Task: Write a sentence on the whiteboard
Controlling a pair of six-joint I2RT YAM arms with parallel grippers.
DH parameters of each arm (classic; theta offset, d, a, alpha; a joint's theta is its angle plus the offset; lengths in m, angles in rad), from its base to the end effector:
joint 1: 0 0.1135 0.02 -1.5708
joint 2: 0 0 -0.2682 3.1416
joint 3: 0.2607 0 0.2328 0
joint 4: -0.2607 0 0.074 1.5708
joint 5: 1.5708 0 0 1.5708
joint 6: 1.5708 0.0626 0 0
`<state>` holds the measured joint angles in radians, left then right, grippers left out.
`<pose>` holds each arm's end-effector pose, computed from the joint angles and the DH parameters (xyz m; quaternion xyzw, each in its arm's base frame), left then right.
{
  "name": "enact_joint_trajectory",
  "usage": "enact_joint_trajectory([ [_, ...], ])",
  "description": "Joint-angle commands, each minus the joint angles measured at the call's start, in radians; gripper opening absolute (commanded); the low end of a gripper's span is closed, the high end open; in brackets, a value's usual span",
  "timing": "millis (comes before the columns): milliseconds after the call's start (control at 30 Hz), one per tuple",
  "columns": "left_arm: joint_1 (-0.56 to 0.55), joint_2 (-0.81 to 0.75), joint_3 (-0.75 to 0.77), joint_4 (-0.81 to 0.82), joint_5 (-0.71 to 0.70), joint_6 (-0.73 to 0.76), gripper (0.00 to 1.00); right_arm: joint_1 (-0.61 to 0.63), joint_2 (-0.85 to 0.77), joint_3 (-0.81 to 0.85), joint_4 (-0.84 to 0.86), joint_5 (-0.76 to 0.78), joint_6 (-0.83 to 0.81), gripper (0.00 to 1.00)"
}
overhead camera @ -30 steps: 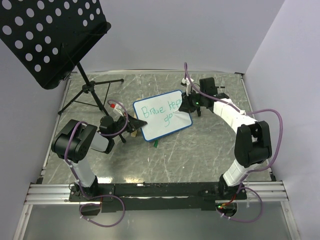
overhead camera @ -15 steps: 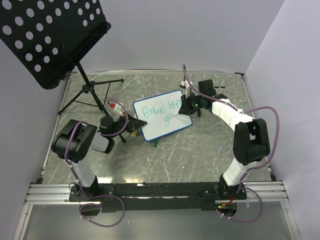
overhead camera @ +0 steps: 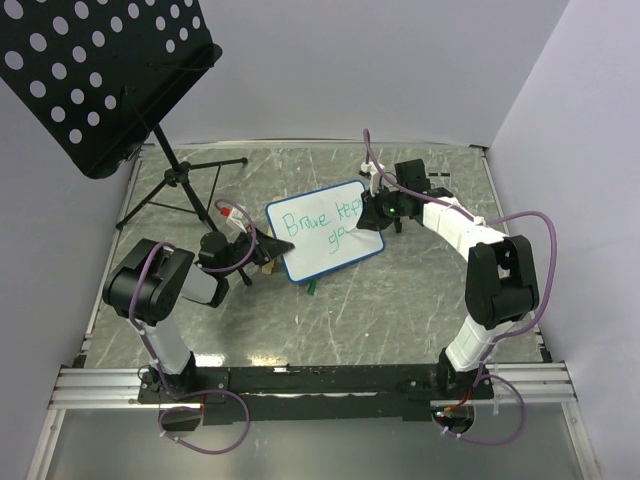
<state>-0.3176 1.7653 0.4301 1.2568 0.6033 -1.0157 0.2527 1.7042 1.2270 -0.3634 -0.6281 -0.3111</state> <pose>0.2814 -0.1299 0.1621 -0.0503 0.7278 -0.5723 0.3745 0.3454 0.1272 0.2364 -0.3531 0.8227 0.2785 0.3479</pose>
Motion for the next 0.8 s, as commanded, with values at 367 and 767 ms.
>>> enact_joint_trajectory([
  [367,-0.006,-0.012,0.015,0.332,0.036,0.026,0.01,-0.02,0.003,0.019,0.011,0.054,-0.016,0.0],
  [767,-0.006,-0.007,0.015,0.336,0.036,0.025,0.01,-0.023,0.008,0.014,-0.022,0.024,-0.039,0.0],
])
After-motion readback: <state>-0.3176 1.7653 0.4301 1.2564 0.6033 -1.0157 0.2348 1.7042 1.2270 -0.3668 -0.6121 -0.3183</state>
